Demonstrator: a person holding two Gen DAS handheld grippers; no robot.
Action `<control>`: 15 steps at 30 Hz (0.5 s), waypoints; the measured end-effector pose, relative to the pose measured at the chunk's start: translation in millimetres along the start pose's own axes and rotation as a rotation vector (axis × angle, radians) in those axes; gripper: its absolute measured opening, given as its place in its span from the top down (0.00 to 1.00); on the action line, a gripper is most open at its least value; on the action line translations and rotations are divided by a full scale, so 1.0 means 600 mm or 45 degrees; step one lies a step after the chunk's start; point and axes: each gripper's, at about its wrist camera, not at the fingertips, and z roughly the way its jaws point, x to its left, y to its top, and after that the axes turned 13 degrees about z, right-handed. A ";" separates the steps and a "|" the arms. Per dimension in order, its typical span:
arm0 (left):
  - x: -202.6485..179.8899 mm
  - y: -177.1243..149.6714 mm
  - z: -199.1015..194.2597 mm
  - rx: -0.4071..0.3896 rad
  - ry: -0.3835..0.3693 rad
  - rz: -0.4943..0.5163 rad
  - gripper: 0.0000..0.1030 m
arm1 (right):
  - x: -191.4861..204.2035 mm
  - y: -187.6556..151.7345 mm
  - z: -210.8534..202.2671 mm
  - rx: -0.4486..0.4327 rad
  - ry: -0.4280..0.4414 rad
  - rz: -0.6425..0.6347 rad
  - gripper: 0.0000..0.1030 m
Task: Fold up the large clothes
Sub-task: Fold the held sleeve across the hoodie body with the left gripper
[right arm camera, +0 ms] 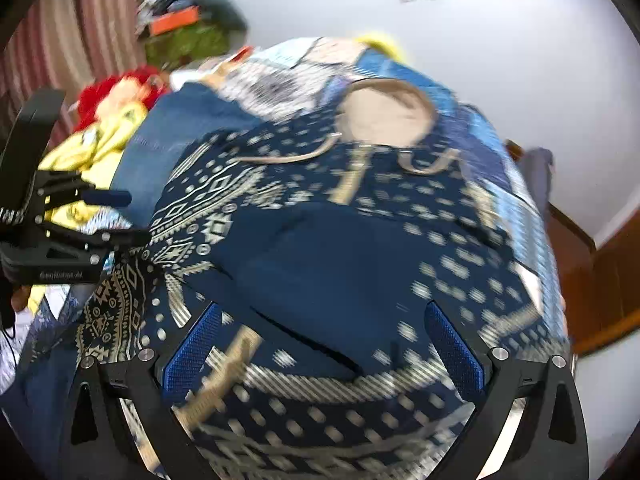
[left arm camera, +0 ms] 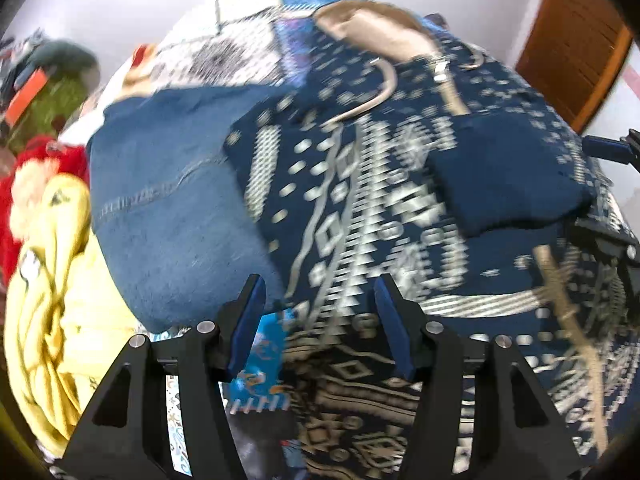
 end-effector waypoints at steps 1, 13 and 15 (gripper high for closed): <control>0.009 -0.004 0.013 0.009 -0.009 -0.022 0.45 | 0.012 0.002 0.015 0.013 -0.002 -0.025 0.02; 0.040 -0.021 0.099 0.071 -0.081 -0.104 0.43 | 0.061 0.016 0.117 0.089 -0.057 -0.126 0.67; 0.037 -0.020 0.099 0.084 -0.067 -0.087 0.43 | 0.050 0.022 0.109 0.081 -0.053 -0.087 0.84</control>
